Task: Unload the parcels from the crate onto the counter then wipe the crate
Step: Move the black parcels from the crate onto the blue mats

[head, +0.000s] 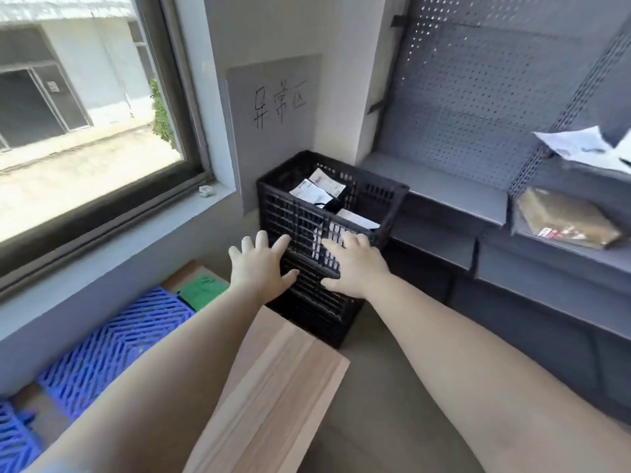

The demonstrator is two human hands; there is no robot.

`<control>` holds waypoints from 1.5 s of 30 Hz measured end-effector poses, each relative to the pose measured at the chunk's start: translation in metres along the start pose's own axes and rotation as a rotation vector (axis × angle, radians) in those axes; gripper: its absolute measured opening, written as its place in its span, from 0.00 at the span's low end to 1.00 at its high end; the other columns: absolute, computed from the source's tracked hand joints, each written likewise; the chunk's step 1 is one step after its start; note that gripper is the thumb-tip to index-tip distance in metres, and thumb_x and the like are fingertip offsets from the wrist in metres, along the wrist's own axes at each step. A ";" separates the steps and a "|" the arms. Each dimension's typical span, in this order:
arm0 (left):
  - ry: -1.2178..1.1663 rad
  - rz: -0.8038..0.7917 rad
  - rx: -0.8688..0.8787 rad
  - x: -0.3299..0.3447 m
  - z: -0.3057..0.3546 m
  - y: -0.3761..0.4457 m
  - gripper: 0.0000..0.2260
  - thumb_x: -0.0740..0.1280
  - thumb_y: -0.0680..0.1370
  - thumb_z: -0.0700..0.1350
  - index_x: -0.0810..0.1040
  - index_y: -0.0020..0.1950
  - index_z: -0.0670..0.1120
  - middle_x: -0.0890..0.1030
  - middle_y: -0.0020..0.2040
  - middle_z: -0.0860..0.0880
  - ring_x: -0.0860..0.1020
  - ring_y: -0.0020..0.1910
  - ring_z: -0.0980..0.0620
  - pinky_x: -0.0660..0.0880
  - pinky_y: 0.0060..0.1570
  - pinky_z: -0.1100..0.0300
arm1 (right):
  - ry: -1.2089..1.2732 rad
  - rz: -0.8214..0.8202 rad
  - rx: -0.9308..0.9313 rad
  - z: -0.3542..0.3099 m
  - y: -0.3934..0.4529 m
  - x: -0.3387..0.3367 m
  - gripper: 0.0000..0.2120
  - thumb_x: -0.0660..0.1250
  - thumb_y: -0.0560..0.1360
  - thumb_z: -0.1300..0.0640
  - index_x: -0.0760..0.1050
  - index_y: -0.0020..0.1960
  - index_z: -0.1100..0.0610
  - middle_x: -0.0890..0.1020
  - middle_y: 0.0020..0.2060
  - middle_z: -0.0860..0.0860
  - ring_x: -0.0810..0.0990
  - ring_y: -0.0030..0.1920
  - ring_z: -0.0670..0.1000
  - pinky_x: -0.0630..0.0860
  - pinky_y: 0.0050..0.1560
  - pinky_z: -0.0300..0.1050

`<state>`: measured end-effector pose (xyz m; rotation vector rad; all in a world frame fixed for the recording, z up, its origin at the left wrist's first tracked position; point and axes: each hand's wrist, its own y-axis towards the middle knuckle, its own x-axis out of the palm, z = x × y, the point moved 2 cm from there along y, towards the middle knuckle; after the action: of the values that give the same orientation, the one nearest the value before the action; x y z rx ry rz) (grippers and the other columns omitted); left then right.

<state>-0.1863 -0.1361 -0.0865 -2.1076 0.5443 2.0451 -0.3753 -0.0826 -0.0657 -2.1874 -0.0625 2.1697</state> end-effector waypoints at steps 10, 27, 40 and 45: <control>0.018 0.009 0.122 0.002 0.139 0.096 0.33 0.59 0.75 0.69 0.57 0.76 0.56 0.67 0.68 0.43 0.68 0.64 0.39 0.66 0.60 0.43 | -0.186 0.016 -0.040 0.145 0.031 0.005 0.37 0.57 0.74 0.29 0.58 0.77 0.47 0.63 0.72 0.56 0.58 0.72 0.60 0.55 0.72 0.62; 0.077 -0.058 0.030 0.045 0.250 0.242 0.32 0.57 0.74 0.69 0.61 0.74 0.55 0.66 0.67 0.44 0.66 0.64 0.39 0.65 0.61 0.43 | -0.059 0.023 -0.263 0.315 0.172 0.014 0.33 0.62 0.75 0.37 0.62 0.75 0.50 0.68 0.69 0.52 0.63 0.69 0.56 0.64 0.68 0.54; 0.031 -0.183 -0.199 0.119 0.183 0.379 0.31 0.56 0.75 0.69 0.61 0.73 0.55 0.68 0.64 0.44 0.67 0.63 0.40 0.65 0.58 0.43 | -0.006 -0.070 -0.356 0.300 0.364 0.028 0.33 0.67 0.74 0.42 0.60 0.75 0.49 0.65 0.70 0.54 0.63 0.69 0.58 0.67 0.65 0.56; 0.039 -0.237 -0.276 0.152 0.160 0.402 0.31 0.56 0.76 0.69 0.59 0.74 0.55 0.66 0.67 0.44 0.63 0.67 0.40 0.61 0.64 0.42 | 0.058 -0.054 -0.383 0.295 0.429 0.028 0.33 0.67 0.74 0.42 0.62 0.75 0.49 0.66 0.67 0.52 0.64 0.66 0.56 0.69 0.61 0.51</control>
<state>-0.4804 -0.4719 -0.1897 -2.2355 0.0112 2.0435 -0.6755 -0.5044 -0.1260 -2.4003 -0.5718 2.2128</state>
